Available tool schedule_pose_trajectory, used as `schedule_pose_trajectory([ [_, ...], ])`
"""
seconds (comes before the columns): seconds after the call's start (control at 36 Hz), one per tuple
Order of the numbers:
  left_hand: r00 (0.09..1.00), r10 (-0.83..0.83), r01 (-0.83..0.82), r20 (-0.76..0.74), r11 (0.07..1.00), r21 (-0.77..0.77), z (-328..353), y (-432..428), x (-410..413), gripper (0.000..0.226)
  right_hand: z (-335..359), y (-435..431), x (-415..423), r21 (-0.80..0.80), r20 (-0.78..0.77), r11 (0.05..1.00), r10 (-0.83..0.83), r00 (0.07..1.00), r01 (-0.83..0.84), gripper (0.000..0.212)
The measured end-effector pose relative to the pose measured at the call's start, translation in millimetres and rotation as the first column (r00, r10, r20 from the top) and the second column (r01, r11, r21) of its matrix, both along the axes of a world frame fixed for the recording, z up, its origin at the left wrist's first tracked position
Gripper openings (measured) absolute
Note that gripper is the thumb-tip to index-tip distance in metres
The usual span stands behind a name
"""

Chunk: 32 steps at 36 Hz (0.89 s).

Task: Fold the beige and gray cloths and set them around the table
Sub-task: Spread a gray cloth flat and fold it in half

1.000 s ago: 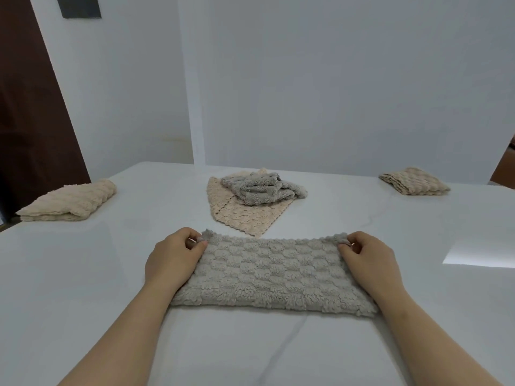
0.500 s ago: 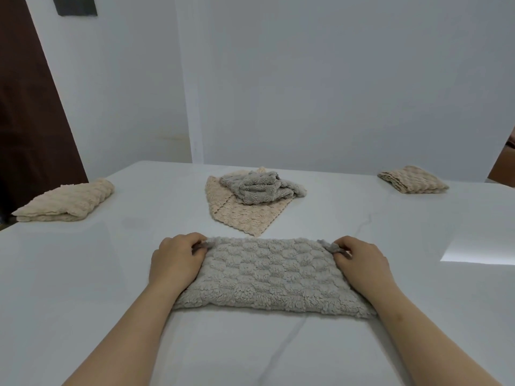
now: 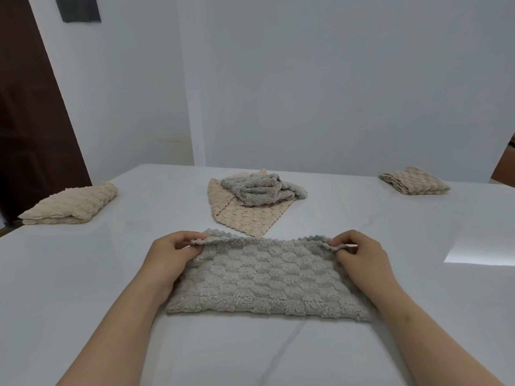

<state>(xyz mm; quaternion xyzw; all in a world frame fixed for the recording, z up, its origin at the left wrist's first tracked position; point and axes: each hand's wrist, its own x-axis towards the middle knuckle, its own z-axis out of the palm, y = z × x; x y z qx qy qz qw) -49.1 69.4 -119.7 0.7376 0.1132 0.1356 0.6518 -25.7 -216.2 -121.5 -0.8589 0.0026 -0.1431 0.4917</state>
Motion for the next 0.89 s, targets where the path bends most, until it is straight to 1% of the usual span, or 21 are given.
schedule_pose_trajectory([
  [0.03, 1.0, -0.018, 0.017, -0.008, 0.998, -0.059, 0.8, 0.4, -1.2, 0.03, 0.5, -0.7, -0.2, 0.116, -0.014, 0.993, -0.001, 1.0, 0.003, 0.032],
  [0.08, 0.998, -0.054, 0.049, -0.029, 0.987, -0.152, 2.5, 0.4, -2.6, 0.027, 3.1, -2.2, -0.9, 0.252, -0.01, 0.968, 0.009, 1.0, -0.006, 0.03],
  [0.17, 0.996, -0.081, 0.069, -0.041, 0.971, -0.229, 3.0, -0.3, -1.7, 0.019, 9.5, -2.5, -5.1, 0.384, -0.029, 0.921, 0.086, 0.996, -0.068, 0.029],
  [0.22, 0.997, -0.071, 0.06, -0.036, 0.967, -0.246, 2.3, -0.4, -0.5, 0.013, 12.8, -2.8, -7.2, 0.475, -0.07, 0.874, 0.154, 0.986, -0.103, 0.028],
  [0.28, 0.998, -0.055, 0.051, -0.009, 0.966, -0.255, 2.2, -0.8, -0.5, 0.011, 15.5, -2.3, -8.5, 0.531, -0.089, 0.839, 0.198, 0.976, -0.122, 0.026],
  [0.33, 0.999, -0.024, 0.033, 0.038, 0.97, -0.24, 2.6, -2.1, -1.1, 0.008, 17.3, -2.1, -9.3, 0.554, -0.075, 0.824, 0.193, 0.978, -0.12, 0.022],
  [0.42, 0.993, 0.043, -0.019, 0.112, 0.978, -0.208, 5.0, -4.4, -1.7, 0.01, 17.9, -2.7, -10.5, 0.559, -0.03, 0.824, 0.136, 0.99, -0.097, 0.017],
  [0.53, 0.976, 0.103, -0.065, 0.192, 0.979, -0.192, 8.3, -5.0, -2.6, 0.011, 18.2, -4.8, -10.6, 0.576, 0.044, 0.814, 0.057, 0.997, -0.072, 0.015],
  [0.61, 0.953, 0.148, -0.106, 0.262, 0.98, -0.17, 13.3, -5.9, -5.5, 0.011, 21.0, -6.3, -10.5, 0.606, 0.078, 0.792, 0.029, 0.997, -0.071, 0.014],
  [0.69, 0.929, 0.161, -0.11, 0.332, 0.98, -0.168, 19.4, -4.0, -7.1, 0.012, 26.3, -7.8, -12.4, 0.642, 0.119, 0.762, 0.013, 0.993, -0.087, 0.012],
  [0.75, 0.918, 0.157, -0.104, 0.365, 0.982, -0.16, 22.9, -2.5, -7.4, 0.013, 29.4, -8.8, -13.4, 0.643, 0.151, 0.76, -0.006, 0.989, -0.094, 0.012],
  [0.89, 0.907, 0.137, -0.073, 0.398, 0.982, -0.172, 25.8, -2.8, -8.2, 0.017, 35.2, -9.4, -15.1, 0.638, 0.212, 0.762, -0.037, 0.977, -0.11, 0.014],
])
